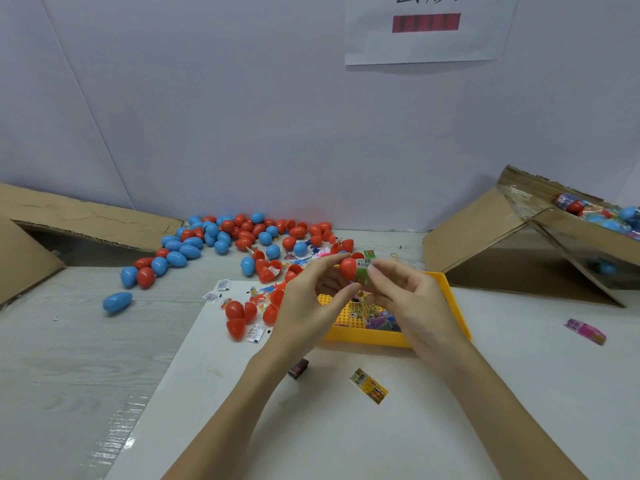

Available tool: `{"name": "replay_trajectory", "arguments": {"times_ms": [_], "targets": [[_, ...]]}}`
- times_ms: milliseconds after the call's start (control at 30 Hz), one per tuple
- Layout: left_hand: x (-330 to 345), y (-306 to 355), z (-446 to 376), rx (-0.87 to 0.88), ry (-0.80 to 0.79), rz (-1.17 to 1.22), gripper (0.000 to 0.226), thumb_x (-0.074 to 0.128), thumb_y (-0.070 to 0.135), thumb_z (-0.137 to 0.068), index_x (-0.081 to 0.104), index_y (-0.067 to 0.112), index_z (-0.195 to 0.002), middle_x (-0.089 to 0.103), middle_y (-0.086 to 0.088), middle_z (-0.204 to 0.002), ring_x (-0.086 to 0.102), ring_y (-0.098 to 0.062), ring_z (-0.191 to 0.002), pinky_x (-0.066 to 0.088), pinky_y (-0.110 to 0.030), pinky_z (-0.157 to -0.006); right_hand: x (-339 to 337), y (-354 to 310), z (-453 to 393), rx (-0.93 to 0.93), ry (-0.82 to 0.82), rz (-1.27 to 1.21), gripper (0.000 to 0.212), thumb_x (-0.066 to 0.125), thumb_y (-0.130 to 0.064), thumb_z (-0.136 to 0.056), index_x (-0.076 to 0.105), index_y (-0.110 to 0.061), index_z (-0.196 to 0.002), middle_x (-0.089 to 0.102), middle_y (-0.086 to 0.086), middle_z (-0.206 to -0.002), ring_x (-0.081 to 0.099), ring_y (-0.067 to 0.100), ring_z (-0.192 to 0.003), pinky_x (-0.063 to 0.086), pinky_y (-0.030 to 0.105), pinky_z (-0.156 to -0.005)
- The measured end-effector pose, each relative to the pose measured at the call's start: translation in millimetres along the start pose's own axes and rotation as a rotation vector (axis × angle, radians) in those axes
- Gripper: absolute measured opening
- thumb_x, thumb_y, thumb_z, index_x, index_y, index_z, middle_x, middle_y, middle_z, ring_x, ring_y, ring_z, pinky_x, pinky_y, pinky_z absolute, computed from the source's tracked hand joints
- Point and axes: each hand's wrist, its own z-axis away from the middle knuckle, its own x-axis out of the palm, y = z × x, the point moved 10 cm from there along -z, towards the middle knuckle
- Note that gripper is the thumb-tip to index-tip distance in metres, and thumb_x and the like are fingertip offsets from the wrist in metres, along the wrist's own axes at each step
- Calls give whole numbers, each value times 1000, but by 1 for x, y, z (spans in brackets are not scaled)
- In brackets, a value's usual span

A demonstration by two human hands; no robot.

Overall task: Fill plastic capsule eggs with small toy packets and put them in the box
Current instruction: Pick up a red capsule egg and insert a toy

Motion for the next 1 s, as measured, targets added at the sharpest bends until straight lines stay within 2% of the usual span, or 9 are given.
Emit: {"name": "replay_trajectory", "arguments": {"times_ms": [100, 267, 367, 467, 533, 600, 700, 833, 1000], "targets": [[-4, 6, 1, 55, 44, -69, 46, 76, 17, -90, 62, 16, -135, 70, 6, -102, 67, -9, -91, 56, -20, -80, 6, 6, 1, 112, -14, -175, 44, 68, -40, -86, 73, -10, -118, 78, 11, -111, 76, 21, -102, 59, 24, -75], [-1, 12, 3, 120, 12, -112, 48, 75, 15, -91, 62, 16, -138, 69, 1, -107, 65, -11, -92, 57, -24, -81, 7, 5, 4, 98, 0, -125, 46, 78, -39, -80, 73, -11, -116, 79, 6, -108, 76, 21, -105, 61, 29, -85], [3, 17, 4, 154, -16, -116, 49, 72, 22, -95, 57, 21, -143, 60, 5, -120, 61, -14, -106, 55, -25, -88, 11, 6, 6, 140, -10, -246, 42, 82, -28, -76, 73, -10, -113, 79, 8, -109, 76, 20, -105, 62, 27, -84], [3, 21, 3, 184, -20, -78, 49, 65, 25, -100, 52, 21, -147, 58, 10, -137, 55, -13, -129, 54, -29, -98, 22, 11, 10, 255, -78, -462, 41, 80, -19, -82, 73, -3, -119, 77, 13, -116, 75, 19, -103, 61, 24, -79], [4, 21, 3, 184, -20, -58, 49, 60, 23, -102, 49, 19, -149, 58, 12, -142, 54, -9, -133, 53, -30, -101, 29, 15, 13, 329, -117, -554, 34, 78, -18, -88, 76, -1, -118, 75, 15, -117, 74, 20, -102, 61, 24, -79], [4, 21, 3, 183, -17, -40, 48, 57, 21, -103, 48, 19, -151, 57, 14, -145, 53, -6, -134, 52, -29, -103, 35, 18, 17, 388, -138, -593, 26, 79, -20, -87, 81, -5, -108, 76, 16, -114, 75, 22, -101, 62, 25, -80], [2, 23, 3, 216, 3, -50, 44, 54, 22, -104, 51, 18, -149, 58, 13, -143, 54, -6, -133, 50, -25, -103, 43, 20, 22, 448, -153, -641, 33, 82, -23, -83, 79, -5, -110, 76, 17, -113, 75, 24, -102, 62, 28, -75], [-1, 26, 5, 277, 38, -89, 35, 53, 12, -106, 60, 15, -140, 65, 8, -133, 59, -9, -127, 48, -23, -102, 49, 20, 27, 479, -152, -657, 42, 83, -24, -80, 71, -8, -117, 76, 20, -112, 76, 28, -102, 62, 31, -74], [-3, 28, 7, 310, 72, -86, 33, 50, 12, -106, 63, 14, -136, 66, 9, -130, 61, -9, -124, 47, -21, -100, 50, 20, 30, 490, -139, -625, 26, 82, -26, -80, 80, -9, -100, 75, 20, -115, 76, 28, -102, 63, 31, -74]]}}
